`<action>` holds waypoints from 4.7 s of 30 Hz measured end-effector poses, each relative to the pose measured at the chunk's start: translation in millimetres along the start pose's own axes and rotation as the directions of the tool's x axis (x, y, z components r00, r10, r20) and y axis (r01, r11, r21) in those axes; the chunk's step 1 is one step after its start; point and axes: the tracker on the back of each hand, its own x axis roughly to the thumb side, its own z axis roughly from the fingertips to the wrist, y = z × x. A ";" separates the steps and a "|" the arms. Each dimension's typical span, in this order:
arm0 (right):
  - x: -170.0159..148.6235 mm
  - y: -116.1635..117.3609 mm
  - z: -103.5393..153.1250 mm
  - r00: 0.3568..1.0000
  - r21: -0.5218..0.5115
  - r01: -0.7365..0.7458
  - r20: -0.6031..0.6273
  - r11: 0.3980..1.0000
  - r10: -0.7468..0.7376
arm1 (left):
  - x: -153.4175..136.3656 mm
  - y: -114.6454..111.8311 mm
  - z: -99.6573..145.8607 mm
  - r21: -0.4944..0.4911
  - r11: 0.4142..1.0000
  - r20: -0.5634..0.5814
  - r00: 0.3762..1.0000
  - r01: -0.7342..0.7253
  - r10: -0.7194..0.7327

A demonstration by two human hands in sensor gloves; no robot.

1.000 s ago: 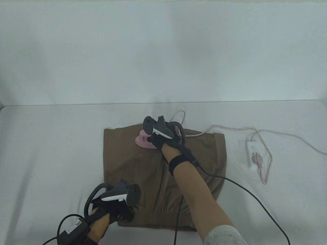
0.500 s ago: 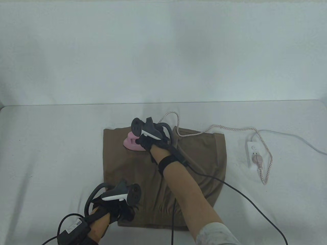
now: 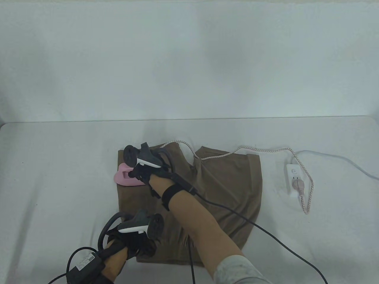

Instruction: Iron shorts with electric iron on table

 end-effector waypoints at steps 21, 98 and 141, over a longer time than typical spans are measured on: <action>-95.0 -11.4 47.1 0.981 -0.021 -0.061 -0.187 0.998 0.056 | 0.6 -0.5 0.1 0.002 1.000 0.000 1.000 0.004 -0.004; -78.9 -1.5 68.0 0.983 -0.040 -0.011 -0.183 0.999 0.004 | 0.0 0.1 -1.5 -0.008 1.000 0.010 1.000 -0.026 0.026; -108.4 -4.6 100.3 0.989 0.038 -0.035 -0.140 0.999 0.040 | 5.4 2.2 -1.2 -0.017 1.000 -0.022 1.000 0.016 -0.017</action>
